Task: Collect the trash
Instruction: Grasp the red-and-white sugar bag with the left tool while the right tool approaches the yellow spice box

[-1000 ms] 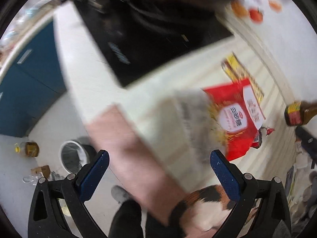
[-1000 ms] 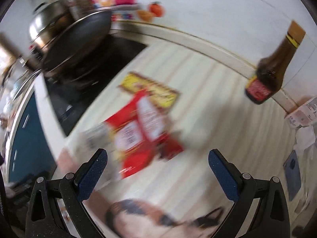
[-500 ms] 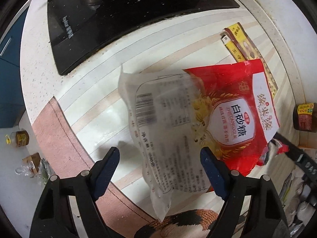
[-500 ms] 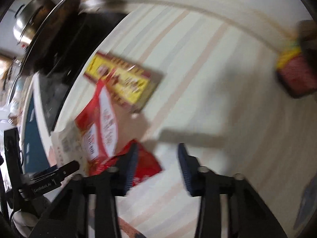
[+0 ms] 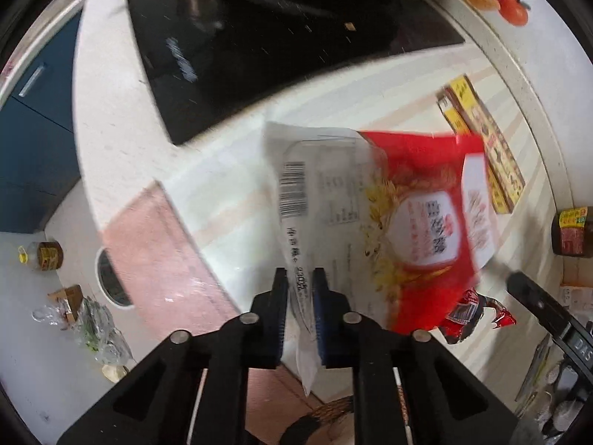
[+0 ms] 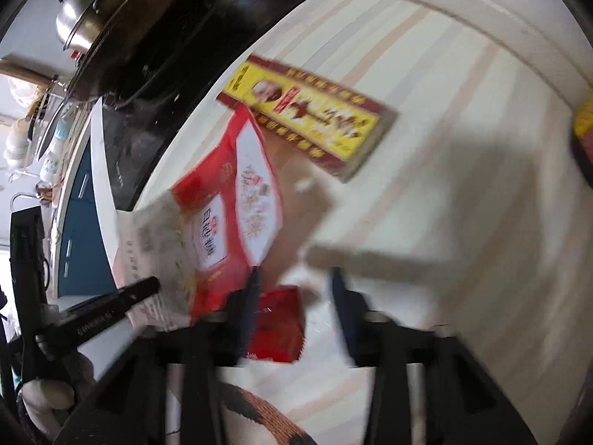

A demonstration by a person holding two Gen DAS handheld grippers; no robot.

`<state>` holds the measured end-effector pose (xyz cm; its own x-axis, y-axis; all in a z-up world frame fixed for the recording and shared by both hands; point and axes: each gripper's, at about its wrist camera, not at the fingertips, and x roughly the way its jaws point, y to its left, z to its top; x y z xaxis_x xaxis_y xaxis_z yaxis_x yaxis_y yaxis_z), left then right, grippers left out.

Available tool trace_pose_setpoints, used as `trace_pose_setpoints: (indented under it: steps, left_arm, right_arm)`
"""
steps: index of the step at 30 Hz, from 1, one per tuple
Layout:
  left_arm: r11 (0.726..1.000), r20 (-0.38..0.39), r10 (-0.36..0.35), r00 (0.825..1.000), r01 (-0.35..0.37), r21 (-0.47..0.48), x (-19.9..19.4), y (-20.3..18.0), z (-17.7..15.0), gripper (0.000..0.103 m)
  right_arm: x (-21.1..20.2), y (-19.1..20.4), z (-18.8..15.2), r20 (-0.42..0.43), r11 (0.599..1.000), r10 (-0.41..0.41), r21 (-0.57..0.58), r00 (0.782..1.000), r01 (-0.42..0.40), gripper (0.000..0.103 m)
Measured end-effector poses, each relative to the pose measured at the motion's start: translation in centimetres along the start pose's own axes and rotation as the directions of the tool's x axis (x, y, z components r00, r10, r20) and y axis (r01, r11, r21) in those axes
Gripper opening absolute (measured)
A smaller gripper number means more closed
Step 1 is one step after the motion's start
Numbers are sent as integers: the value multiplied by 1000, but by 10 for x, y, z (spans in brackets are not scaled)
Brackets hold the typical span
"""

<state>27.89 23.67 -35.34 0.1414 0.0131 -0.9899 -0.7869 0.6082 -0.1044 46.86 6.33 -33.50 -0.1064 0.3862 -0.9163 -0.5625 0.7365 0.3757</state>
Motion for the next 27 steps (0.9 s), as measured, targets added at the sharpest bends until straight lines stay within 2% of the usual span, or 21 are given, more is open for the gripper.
trace_pose_setpoints:
  steps: [3, 6, 8, 11, 13, 16, 19, 20, 21, 22, 24, 27]
  left_arm:
    - [999, 50, 44, 998, -43, -6, -15, 8, 6, 7]
    - [995, 106, 94, 990, -91, -33, -30, 17, 5, 7]
    - [992, 135, 121, 984, -115, -47, -42, 15, 8, 7]
    - [987, 169, 153, 974, -143, -68, -51, 11, 14, 7]
    - [985, 186, 167, 968, -156, -72, -56, 6, 20, 7]
    - [981, 218, 192, 957, -185, -53, -57, -3, 24, 7]
    - [980, 238, 200, 950, -199, -29, -57, -18, 28, 7]
    - [980, 246, 197, 949, -198, -22, -59, -24, 29, 7]
    - [980, 251, 195, 948, -197, -18, -59, -18, 24, 7]
    - [981, 258, 192, 947, -195, -13, -61, -20, 22, 7]
    - [982, 273, 184, 944, -190, -4, -67, -20, 20, 7]
    - [982, 299, 177, 938, -187, 3, -73, -15, 18, 6]
  right_arm:
    - [-12, -3, -4, 23, 1000, -10, 8, 1000, 10, 55]
    - [-16, -4, 0, 60, 999, -36, 14, 998, 35, 66]
    - [-15, -1, 9, 80, 998, -56, 1, 995, 56, 66]
    - [-9, 17, 34, 126, 983, -145, -94, 981, 157, 77]
    - [-3, 29, 52, 153, 955, -218, -168, 964, 243, 81]
    - [21, 47, 79, 165, 882, -331, -295, 929, 367, 86]
    - [47, 51, 97, 113, 836, -395, -367, 912, 408, 86]
    - [55, 49, 101, 84, 836, -403, -372, 911, 404, 86]
    - [56, 48, 103, 89, 834, -407, -370, 909, 409, 78]
    - [52, 45, 103, 98, 842, -389, -365, 916, 397, 76]
    - [39, 35, 101, 85, 884, -335, -316, 938, 344, 69]
    - [7, 14, 89, 107, 927, -286, -221, 952, 303, 65]
